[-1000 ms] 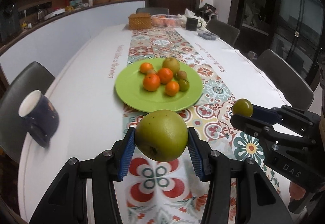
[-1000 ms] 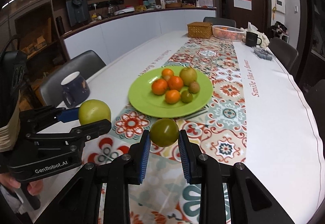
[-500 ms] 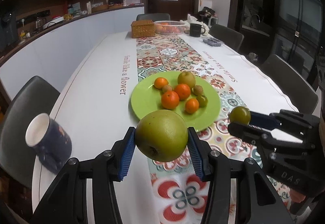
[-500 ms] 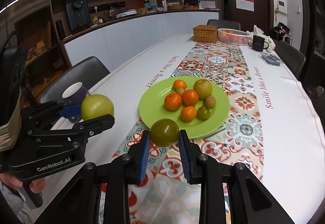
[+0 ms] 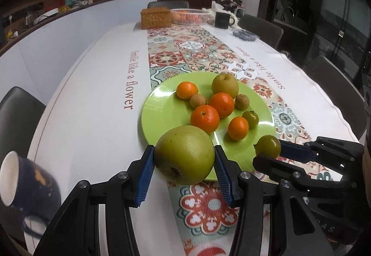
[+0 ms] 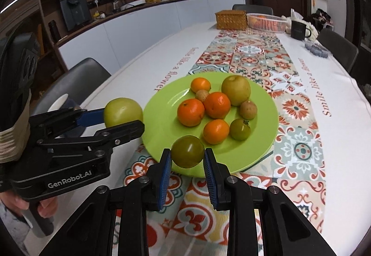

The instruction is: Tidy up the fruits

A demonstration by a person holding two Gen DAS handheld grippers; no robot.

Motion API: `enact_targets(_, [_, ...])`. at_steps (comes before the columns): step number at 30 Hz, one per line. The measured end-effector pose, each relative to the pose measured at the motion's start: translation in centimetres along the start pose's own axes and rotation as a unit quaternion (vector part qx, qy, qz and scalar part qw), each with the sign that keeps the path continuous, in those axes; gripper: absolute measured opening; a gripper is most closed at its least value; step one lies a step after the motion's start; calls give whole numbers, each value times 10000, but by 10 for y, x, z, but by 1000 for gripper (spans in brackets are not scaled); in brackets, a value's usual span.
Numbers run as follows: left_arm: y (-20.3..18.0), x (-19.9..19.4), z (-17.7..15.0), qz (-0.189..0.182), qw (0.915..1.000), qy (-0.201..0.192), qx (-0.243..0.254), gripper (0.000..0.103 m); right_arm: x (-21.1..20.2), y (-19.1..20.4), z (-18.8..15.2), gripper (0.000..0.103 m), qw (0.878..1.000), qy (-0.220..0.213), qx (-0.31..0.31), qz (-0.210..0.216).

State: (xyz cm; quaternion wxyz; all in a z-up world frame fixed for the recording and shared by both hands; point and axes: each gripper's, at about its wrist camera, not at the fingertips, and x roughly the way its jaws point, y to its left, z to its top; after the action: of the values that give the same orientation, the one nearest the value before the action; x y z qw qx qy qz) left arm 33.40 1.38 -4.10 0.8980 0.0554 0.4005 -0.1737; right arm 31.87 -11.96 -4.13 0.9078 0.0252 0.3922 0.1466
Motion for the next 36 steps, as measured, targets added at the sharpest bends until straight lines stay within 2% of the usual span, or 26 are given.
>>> enact_targets(5, [0, 16, 5, -31, 9999, 86, 106, 50, 13, -5, 1, 29, 10000, 43, 41, -21])
enact_targets(8, [-2, 20, 7, 73, 9997, 127, 205, 52, 16, -7, 1, 30, 10000, -18, 47, -53])
enact_targets(10, [0, 15, 8, 237, 9996, -26, 180, 71, 15, -9, 1, 45, 9998, -57, 58, -153])
enact_targets(11, [2, 11, 7, 355, 9992, -110, 123, 73, 12, -10, 0, 52, 9997, -94, 84, -218])
enact_targets(15, [4, -8, 0, 679, 9973, -282, 24, 73, -2, -13, -1, 52, 9984, -232, 140, -504])
enact_targets(18, [1, -26, -10, 872, 9953, -407, -44, 73, -18, -14, -4, 54, 9974, -323, 187, -620])
enact_targets(28, [-13, -93, -37, 1036, 9910, -679, -515, 80, -92, 1, -17, 68, 9926, -790, 26, -925])
enact_targets(36, [-46, -155, -58, 1087, 9872, -1055, -500, 87, -155, 8, -40, 79, 9892, -1051, 69, -1019])
